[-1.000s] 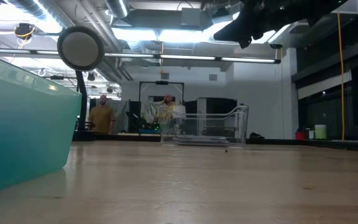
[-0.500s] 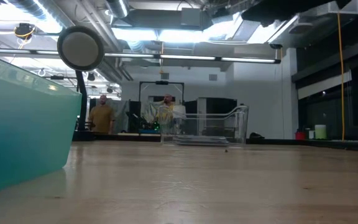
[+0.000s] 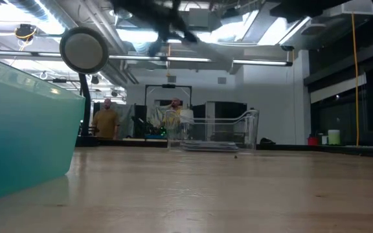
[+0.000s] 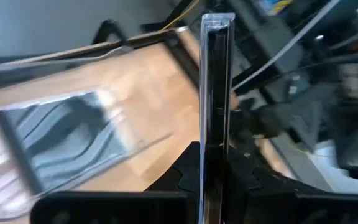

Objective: Pick & place jewel cases by type
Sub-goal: Put the black CD case into the transparent bin

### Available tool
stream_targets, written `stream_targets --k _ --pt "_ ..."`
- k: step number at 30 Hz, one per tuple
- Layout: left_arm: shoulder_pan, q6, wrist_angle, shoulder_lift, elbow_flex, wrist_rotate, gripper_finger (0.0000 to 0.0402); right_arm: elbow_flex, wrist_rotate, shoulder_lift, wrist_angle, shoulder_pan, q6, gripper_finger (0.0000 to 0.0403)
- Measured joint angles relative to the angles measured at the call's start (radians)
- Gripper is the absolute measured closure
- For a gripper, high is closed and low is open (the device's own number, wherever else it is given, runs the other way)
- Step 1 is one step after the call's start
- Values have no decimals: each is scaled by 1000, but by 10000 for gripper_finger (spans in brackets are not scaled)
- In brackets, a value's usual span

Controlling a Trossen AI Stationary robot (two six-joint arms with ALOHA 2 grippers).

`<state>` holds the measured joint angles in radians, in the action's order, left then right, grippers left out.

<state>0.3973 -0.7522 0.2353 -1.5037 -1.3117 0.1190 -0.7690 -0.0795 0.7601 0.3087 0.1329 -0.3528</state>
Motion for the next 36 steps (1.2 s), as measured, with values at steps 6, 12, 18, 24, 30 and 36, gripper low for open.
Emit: stream_targets --k 6,12,18,24,30,36 --pt "76 6 -63 -125 0 50 382 1 0 -35 57 0 -5 395" --pt "114 -18 -169 -250 0 84 382 1 1 -61 79 0 -25 395" --pt "117 -59 -234 -352 1 136 382 1 1 -75 103 1 -24 395" --pt "123 -65 -235 -389 1 137 382 1 8 -79 136 1 -21 395" --pt "131 -64 -237 -395 0 124 375 1 10 -85 139 1 -22 395" --pt "130 -48 -225 -395 0 116 348 1 11 -85 139 1 -22 395"
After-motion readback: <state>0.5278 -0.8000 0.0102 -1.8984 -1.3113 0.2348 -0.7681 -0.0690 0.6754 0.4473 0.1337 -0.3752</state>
